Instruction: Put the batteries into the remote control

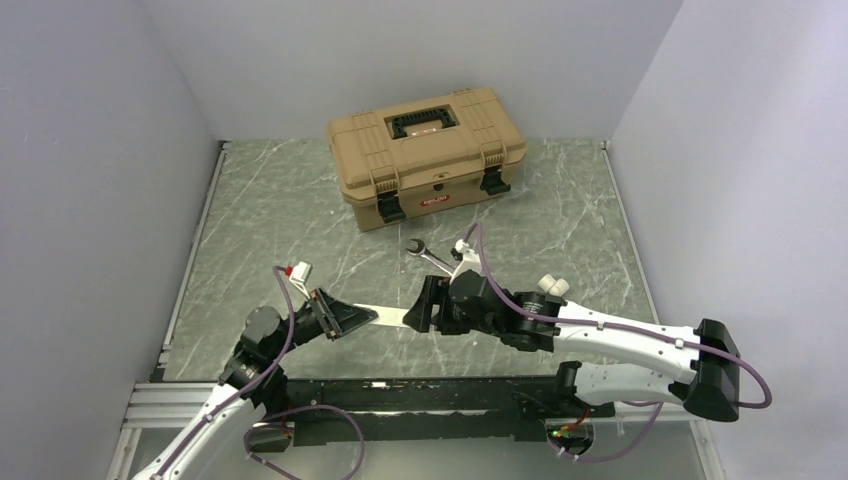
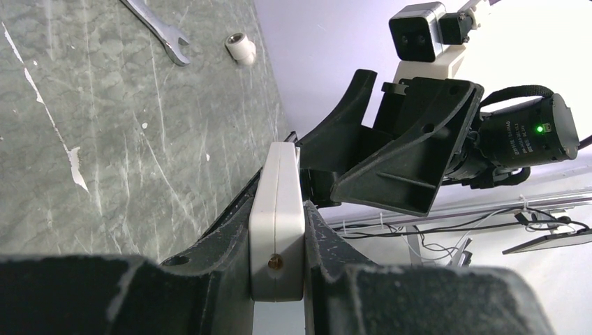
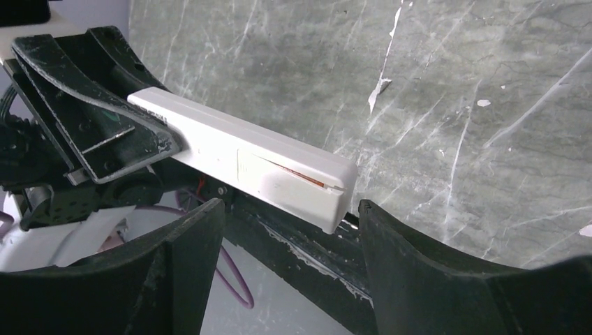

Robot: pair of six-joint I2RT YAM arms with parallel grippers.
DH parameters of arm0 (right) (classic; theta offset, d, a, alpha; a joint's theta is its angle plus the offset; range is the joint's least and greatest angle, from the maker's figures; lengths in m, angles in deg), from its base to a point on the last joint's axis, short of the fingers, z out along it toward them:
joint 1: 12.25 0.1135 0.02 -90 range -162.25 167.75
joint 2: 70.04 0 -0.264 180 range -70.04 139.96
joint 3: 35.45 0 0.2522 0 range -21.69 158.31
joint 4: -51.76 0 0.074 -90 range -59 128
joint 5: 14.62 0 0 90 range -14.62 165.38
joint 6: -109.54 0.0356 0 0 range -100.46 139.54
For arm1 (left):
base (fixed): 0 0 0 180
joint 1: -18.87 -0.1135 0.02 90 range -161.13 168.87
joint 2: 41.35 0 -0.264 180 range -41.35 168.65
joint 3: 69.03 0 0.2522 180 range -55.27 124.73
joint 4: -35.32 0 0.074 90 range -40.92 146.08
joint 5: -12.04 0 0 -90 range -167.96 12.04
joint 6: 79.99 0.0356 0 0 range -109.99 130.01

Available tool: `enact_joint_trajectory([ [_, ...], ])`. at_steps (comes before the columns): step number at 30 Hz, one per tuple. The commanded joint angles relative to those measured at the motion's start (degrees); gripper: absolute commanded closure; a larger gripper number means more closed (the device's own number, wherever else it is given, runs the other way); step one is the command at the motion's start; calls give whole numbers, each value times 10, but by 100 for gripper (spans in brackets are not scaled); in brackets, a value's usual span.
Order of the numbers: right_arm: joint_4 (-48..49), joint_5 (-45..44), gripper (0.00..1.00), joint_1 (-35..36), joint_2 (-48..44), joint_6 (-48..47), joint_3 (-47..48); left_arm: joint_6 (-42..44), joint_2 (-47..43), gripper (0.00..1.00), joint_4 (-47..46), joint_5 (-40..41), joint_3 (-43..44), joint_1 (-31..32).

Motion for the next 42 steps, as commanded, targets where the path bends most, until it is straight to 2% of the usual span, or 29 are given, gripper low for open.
enact_joint_trajectory([
  [1,18,-26,27,1,4,20,0,-4,-10,100,-34,-11,-14,2],
  [10,39,-26,30,-3,24,25,0,-7,-12,100,-35,-12,-14,2],
  [18,47,-18,39,-4,37,25,-5,-13,-12,100,-45,-13,-18,2],
  [23,57,-15,33,-5,41,22,-3,-12,-14,100,-43,-13,-18,2],
  [26,59,-16,33,-5,46,20,2,-14,-14,100,-45,-14,-20,2],
  [36,56,-17,47,-6,51,26,-2,-12,-15,100,-41,-13,-17,2],
  [42,52,-19,48,-5,41,29,-10,-12,-11,100,-46,-14,-17,2],
])
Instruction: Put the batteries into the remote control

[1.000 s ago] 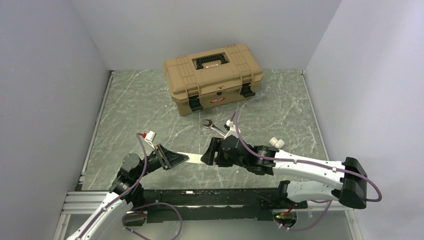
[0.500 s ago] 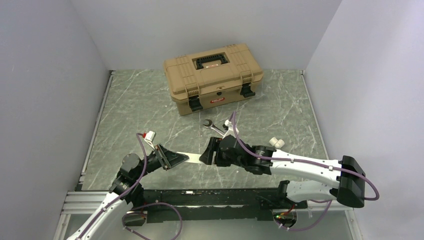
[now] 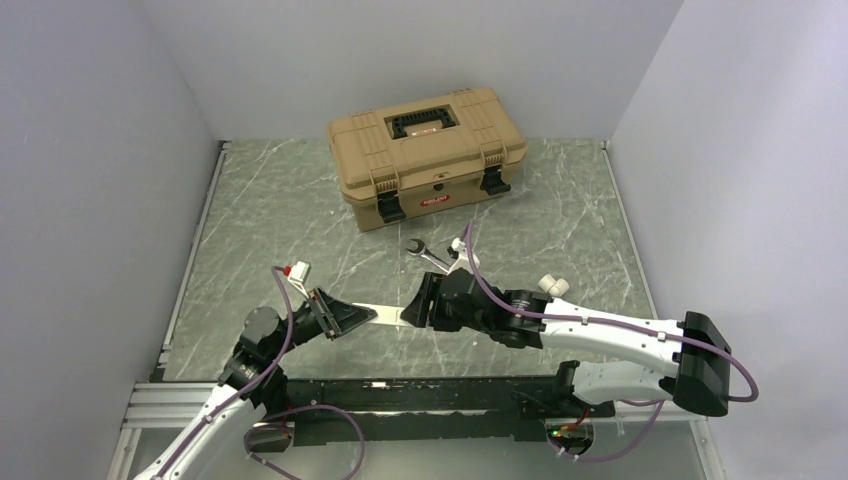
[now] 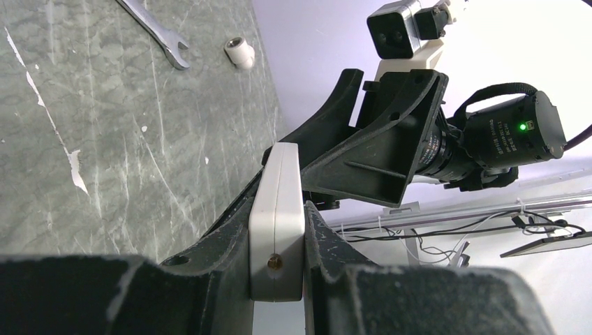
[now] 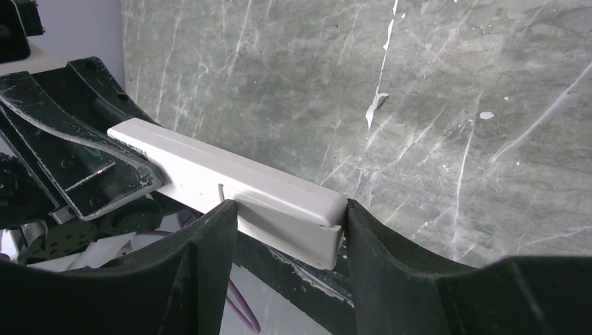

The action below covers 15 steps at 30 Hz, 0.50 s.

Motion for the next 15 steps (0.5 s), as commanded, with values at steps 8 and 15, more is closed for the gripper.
enact_joint_trajectory([
  [8,4,-6,52,3,-13,2,-12,-10,-7,100,-45,-13,-17,4],
  [15,3,-8,54,2,-26,3,-22,-23,-4,100,-64,-14,-25,4],
])
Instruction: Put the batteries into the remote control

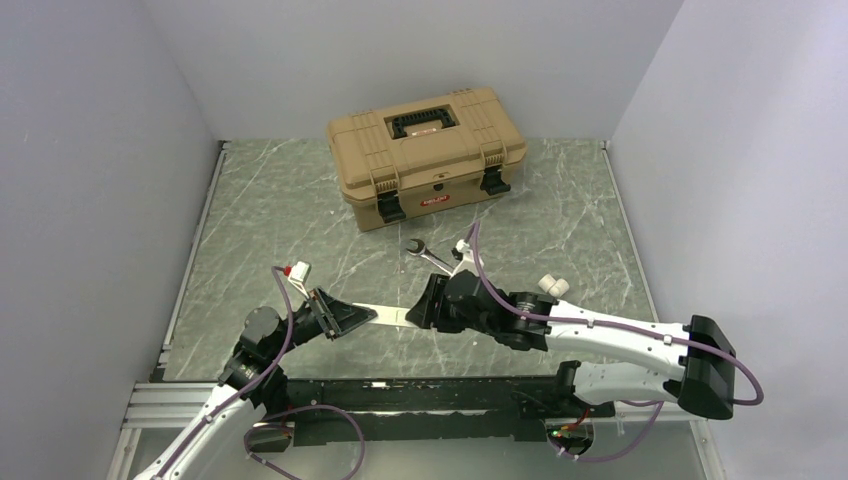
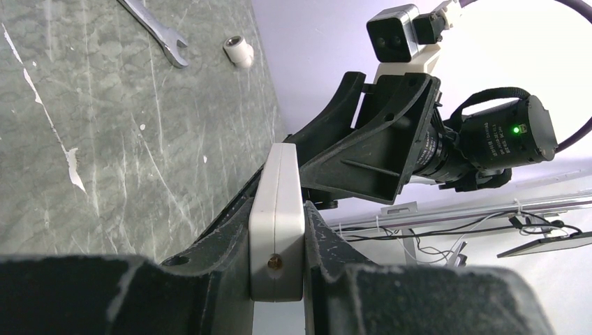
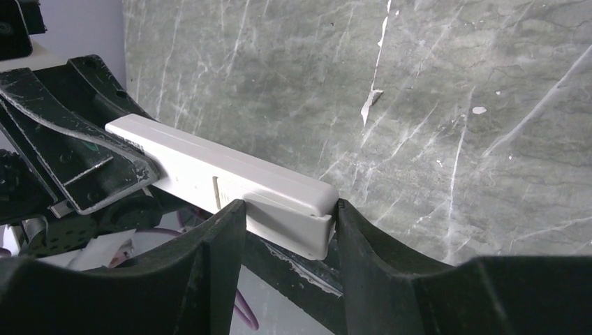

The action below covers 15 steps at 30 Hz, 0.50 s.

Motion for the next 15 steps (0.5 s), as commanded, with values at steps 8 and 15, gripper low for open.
enact_joint_trajectory([
  [8,3,-17,47,3,-29,-1,-14,-18,-3,100,-67,-14,-26,3],
  [15,-12,-23,38,3,-45,-3,-12,-18,-5,100,-64,-13,-27,4],
])
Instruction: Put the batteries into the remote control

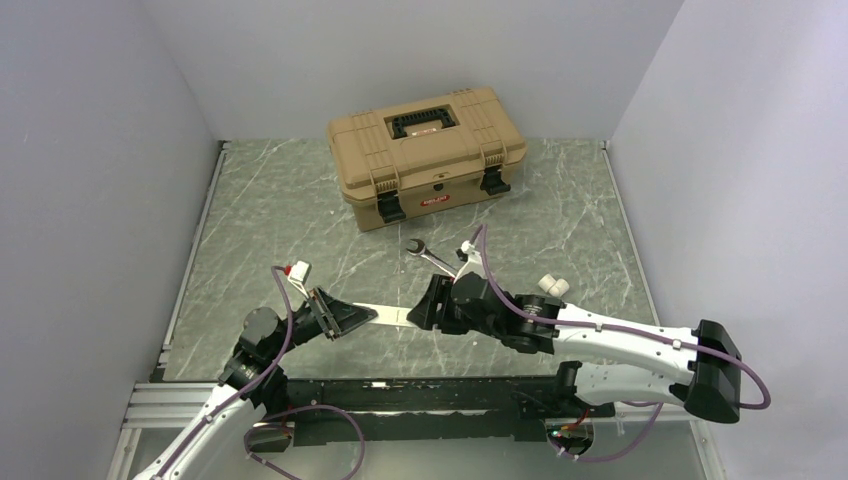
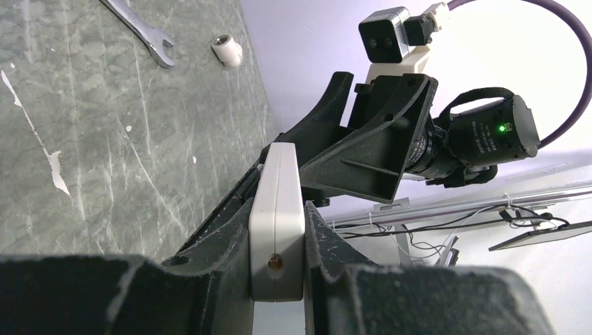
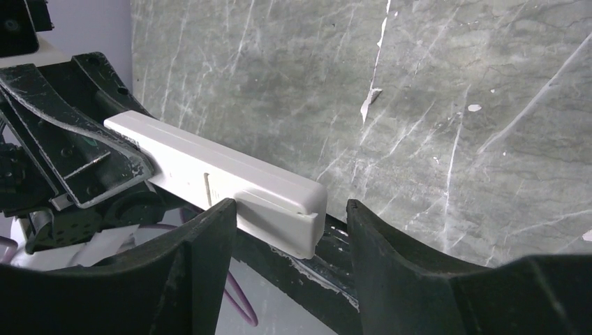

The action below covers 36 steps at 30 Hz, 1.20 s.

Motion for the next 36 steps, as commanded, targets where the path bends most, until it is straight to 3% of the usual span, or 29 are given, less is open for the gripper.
enact_joint_trajectory([
  [1,-11,-18,37,2,-18,-3,1,-8,-5,100,-49,-9,-27,3],
  [8,-17,-23,28,1,-39,-21,3,-7,2,100,-56,-8,-31,3],
  [16,-16,-48,25,2,-100,-42,-21,-12,-1,100,-56,-7,-28,3],
  [25,62,-59,30,2,-190,-53,-93,-45,-12,100,-90,-8,-45,3],
  [36,242,8,23,2,-202,-97,-154,-69,5,100,-140,-15,-53,2],
])
